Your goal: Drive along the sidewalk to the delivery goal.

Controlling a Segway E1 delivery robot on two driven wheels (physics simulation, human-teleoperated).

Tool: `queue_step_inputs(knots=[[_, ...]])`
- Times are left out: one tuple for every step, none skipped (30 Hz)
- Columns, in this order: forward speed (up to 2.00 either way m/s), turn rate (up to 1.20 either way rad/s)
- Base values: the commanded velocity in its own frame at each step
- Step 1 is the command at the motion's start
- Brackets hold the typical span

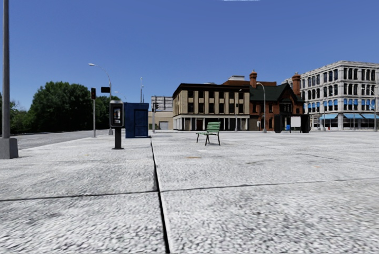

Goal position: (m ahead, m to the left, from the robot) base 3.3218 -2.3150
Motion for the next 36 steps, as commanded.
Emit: queue_step_inputs(knots=[[1.29, -0.49], [1.29, -0.49], [1.29, -0.53], [1.29, -0.54], [1.29, -0.54], [1.29, -0.54], [1.29, -0.54], [1.29, -0.56], [1.29, -0.59], [1.29, -0.59], [1.29, -0.59], [1.29, -0.6], [1.29, -0.6], [1.29, -0.6], [1.29, -0.6], [1.29, -0.6], [1.29, -0.6], [1.29, -0.6], [1.29, -0.6], [1.29, -0.6], [1.29, -0.6], [1.29, -0.6], [1.29, -0.6], [1.29, -0.6], [1.29, -0.6], [1.29, -0.6], [1.29, -0.6], [1.29, -0.6], [1.29, -0.6], [1.29, -0.6], [1.29, -0.6], [1.29, -0.6], [1.29, -0.6], [1.29, -0.6], [1.29, -0.6], [1.29, -0.6]])
